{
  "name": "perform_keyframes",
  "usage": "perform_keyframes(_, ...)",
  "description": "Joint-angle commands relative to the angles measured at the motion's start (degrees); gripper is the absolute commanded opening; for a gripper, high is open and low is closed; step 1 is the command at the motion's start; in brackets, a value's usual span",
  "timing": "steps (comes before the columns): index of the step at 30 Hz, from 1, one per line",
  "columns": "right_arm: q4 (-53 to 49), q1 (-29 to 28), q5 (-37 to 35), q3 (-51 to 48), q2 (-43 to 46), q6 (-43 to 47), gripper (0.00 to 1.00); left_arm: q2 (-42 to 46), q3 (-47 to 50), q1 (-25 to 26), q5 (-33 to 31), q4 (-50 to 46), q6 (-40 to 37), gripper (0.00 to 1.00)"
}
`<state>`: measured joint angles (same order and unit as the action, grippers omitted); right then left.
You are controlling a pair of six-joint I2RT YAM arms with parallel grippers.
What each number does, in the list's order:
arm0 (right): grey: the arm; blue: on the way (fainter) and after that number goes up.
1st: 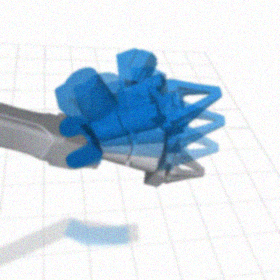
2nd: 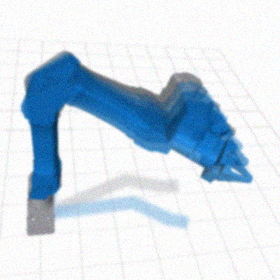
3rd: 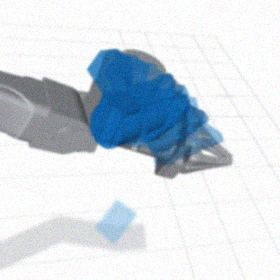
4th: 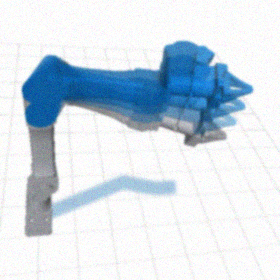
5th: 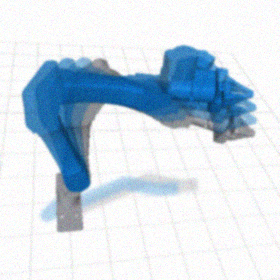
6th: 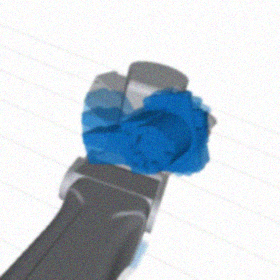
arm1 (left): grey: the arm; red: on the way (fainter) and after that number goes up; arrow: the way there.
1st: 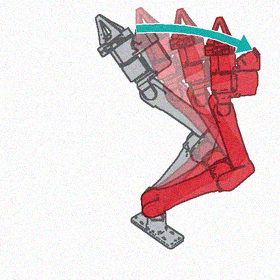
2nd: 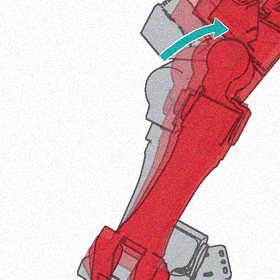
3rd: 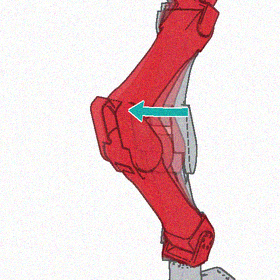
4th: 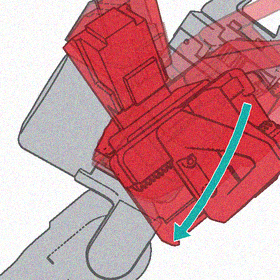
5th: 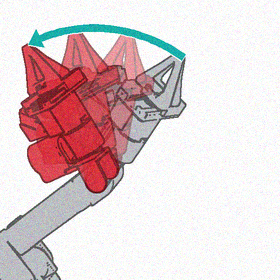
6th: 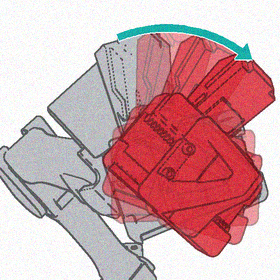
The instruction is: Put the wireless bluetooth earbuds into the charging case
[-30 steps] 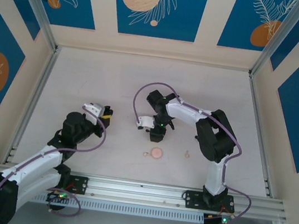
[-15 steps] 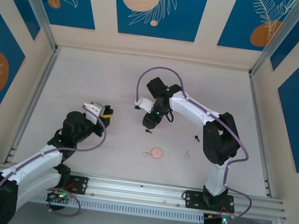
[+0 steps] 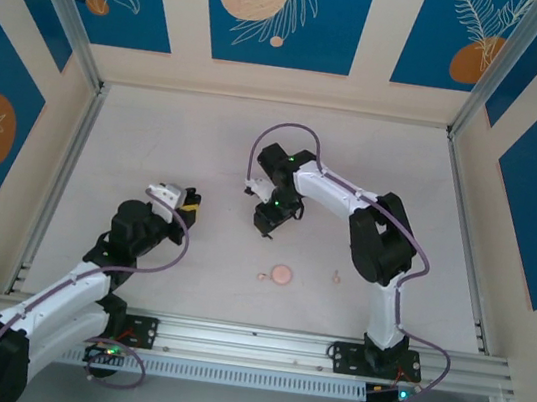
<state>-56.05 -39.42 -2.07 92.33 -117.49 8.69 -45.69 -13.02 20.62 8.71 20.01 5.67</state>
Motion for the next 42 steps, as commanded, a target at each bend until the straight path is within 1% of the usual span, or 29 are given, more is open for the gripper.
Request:
perform_keyframes(1,-3.10,-0.78,-0.17,2.78,-1.78,-2.20,0.39,0.21,-1.95,-0.76,-0.56,-0.15,0.57,0.12)
perform_keyframes(9,-4.86,-1.71,-2.28,4.60,-5.50,-1.31,0.39,-0.03,-2.54,-0.76,-0.58,-0.32,0.74,0.12)
perform_keyframes(12,-4.86,-1.80,-3.07,4.95,-6.07,-1.13,0.37,-0.10,-2.72,-0.76,-0.54,-0.15,0.74,0.12)
perform_keyframes(15,-4.35,-1.89,-2.79,4.70,-6.50,-1.00,0.35,-0.43,-2.81,-0.69,-0.54,0.02,0.59,0.12)
perform_keyframes(25,-3.39,-2.36,-2.39,5.33,-8.41,-0.85,0.35,-1.47,-2.89,-0.76,0.05,0.47,0.37,0.12)
perform_keyframes(31,-2.44,-2.50,-2.25,5.60,-8.80,-0.93,0.30,-1.82,-2.90,-0.76,0.08,0.47,-0.09,0.12)
perform_keyframes(39,-2.37,-2.77,-2.84,5.65,-9.60,-0.95,0.29,-2.63,-2.89,-0.75,0.51,0.73,-0.40,0.12)
perform_keyframes(42,-2.55,-2.93,-3.96,5.49,-9.64,-1.02,0.25,-2.64,-2.89,-0.71,0.69,0.82,-0.49,0.12)
